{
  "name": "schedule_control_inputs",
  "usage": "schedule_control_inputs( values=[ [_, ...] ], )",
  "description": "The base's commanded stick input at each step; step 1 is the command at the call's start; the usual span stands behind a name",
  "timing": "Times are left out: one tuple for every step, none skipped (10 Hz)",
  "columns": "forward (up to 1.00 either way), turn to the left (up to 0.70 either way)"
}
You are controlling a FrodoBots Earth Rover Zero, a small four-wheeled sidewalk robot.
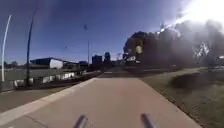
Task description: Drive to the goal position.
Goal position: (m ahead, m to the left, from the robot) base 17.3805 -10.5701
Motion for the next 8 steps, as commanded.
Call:
schedule_control_inputs(
  values=[
    [1.00, 0.00],
    [1.00, 0.00],
    [1.00, 0.00],
    [1.00, 0.00],
    [1.00, 0.00],
    [1.00, 0.00],
    [1.00, 0.00],
    [1.00, 0.00]
  ],
)
